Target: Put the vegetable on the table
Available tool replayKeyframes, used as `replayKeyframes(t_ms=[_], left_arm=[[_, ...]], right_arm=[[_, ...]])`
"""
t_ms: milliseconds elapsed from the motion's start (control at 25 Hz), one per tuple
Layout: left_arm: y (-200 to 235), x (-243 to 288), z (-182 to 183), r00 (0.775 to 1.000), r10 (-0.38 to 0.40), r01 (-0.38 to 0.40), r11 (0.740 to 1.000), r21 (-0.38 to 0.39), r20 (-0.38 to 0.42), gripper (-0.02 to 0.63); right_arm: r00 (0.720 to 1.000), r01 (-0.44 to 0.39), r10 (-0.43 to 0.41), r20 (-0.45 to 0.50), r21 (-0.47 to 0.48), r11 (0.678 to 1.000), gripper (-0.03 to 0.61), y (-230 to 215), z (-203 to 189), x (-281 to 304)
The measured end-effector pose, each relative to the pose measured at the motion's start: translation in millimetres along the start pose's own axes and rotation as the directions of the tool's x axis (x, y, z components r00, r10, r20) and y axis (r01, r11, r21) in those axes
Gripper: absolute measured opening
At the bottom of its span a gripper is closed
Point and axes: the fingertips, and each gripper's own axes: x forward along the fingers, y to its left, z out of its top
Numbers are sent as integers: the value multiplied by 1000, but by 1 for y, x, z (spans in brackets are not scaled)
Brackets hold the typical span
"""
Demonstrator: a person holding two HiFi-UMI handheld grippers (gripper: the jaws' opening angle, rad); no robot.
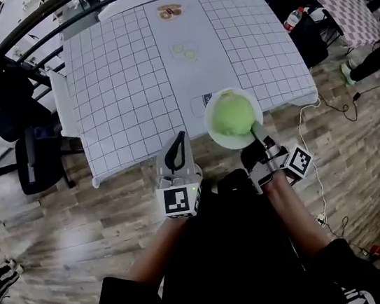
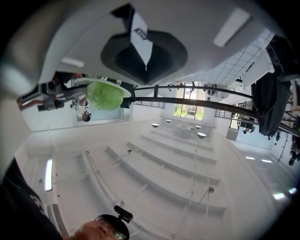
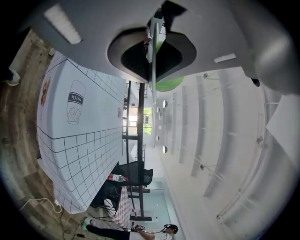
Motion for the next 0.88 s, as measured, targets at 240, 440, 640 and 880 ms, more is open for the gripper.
replayKeyframes(t_ms=[240,440,640,880], left_arm=[[17,26,3,1000,4,-5,1000,-23,-15,8],[30,35,-3,999,33,-33,999,-17,-17,8],[50,52,-11,995,80,-81,997,-4,-56,8],[61,90,2,996,83,-83,997,3,-39,8]], right_arm=[[998,67,-67,19,-6,998,21,-22,17,29],[997,82,-82,-5,5,997,23,-41,26,57],[998,41,-43,-37,-38,998,23,-42,38,94],[995,10,-16,-98,-61,998,23,-49,51,125]])
